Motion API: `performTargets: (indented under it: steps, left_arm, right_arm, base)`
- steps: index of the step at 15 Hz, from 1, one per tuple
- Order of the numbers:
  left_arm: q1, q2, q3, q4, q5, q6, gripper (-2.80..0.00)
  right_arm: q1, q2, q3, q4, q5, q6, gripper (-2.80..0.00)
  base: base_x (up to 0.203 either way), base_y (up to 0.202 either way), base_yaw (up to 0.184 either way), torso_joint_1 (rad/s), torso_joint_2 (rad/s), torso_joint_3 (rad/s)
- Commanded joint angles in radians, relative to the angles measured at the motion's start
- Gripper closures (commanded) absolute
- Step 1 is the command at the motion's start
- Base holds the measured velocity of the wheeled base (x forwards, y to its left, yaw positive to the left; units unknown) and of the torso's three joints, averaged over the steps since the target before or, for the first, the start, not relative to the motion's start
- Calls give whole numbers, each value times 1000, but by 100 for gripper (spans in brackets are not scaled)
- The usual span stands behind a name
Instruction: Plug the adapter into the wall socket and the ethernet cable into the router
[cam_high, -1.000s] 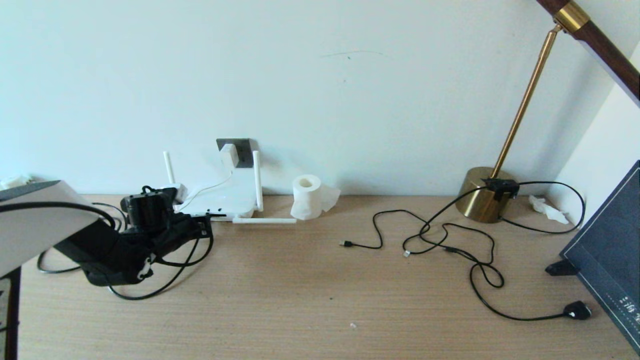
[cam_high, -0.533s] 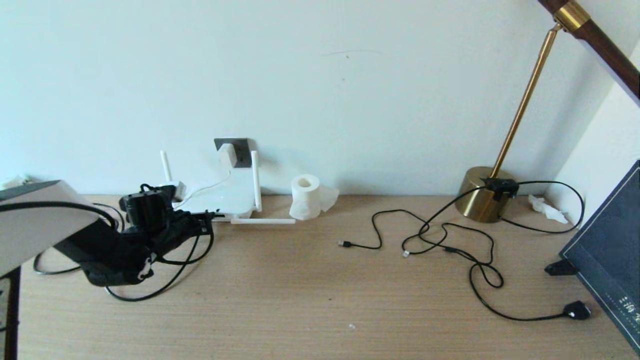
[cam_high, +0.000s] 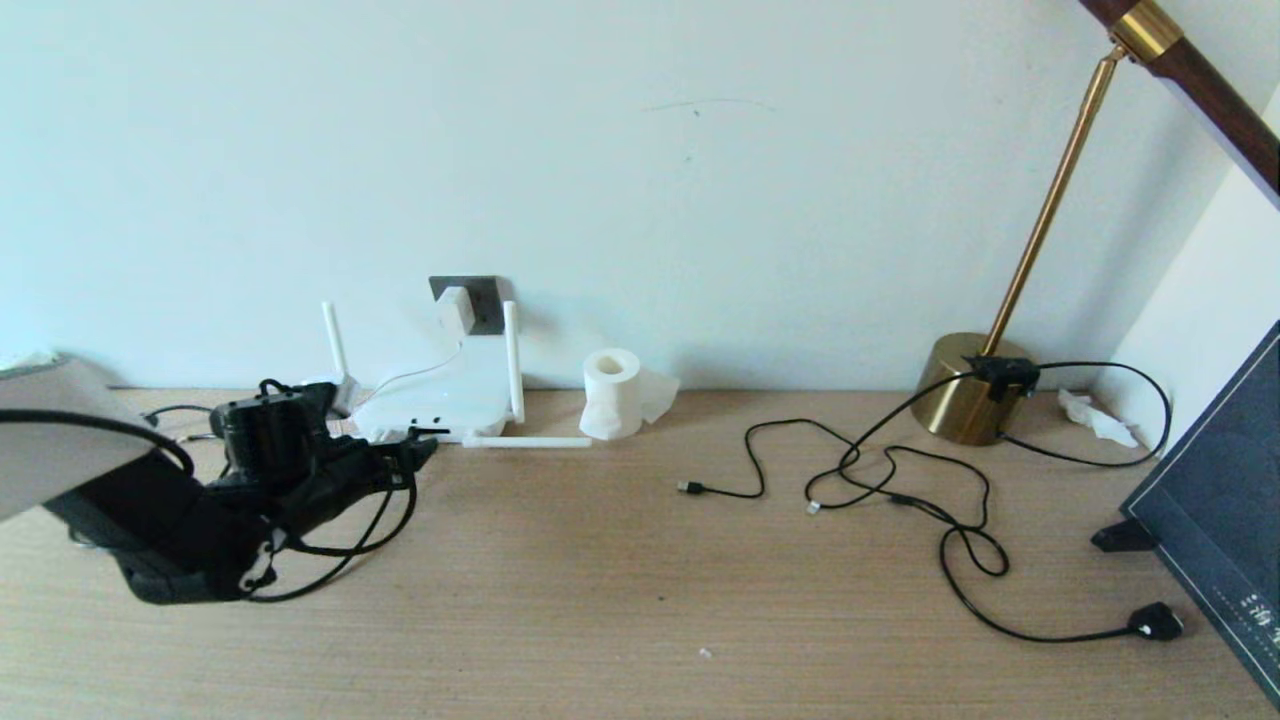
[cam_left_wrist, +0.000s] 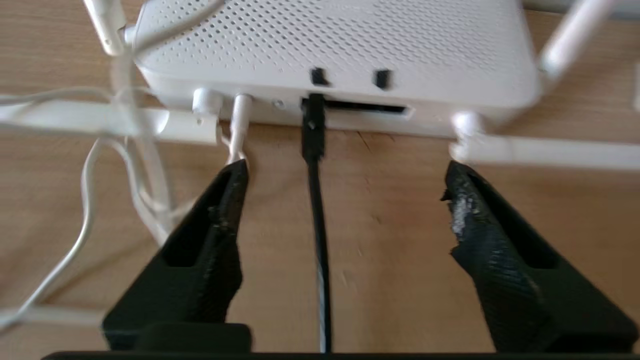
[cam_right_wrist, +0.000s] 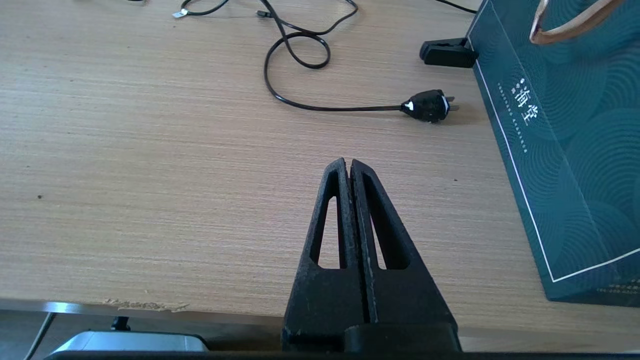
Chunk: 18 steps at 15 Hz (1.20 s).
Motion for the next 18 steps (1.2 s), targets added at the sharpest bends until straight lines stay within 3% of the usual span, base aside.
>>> performTargets:
  steps: [1,9,10,12,15,16,18]
  left_arm:
    - [-5,-95,73,-6,-2,0,-280]
    - [-70,-462,337,-2,-20,-1,-280]
    - [-91,-529,375,0,-20,-1,0]
    - [-125,-689,434,5,-19,0,0]
    - [-144,-975,431,70,-17,27,0]
    - [-146,-1088,427,142,-15,46,0]
    - [-149,-1358,465,404,-13,78,0]
  right_arm:
    - [0,1,0,1,0,0,0]
    - [0,1,0,1,0,0,0]
    - [0,1,0,1,0,0,0]
    - [0,1,0,1,0,0,0]
    - [0,1,0,1,0,0,0]
    - [0,1,0,1,0,0,0]
    - [0,1,0,1,0,0,0]
  base:
    - [0,0,0,0,0,0]
    - [0,0,0,0,0,0]
    - [0,0,0,0,0,0]
    - [0,0,0,0,0,0]
    - [0,0,0,0,0,0]
    - [0,0,0,0,0,0]
    - [0,0,0,0,0,0]
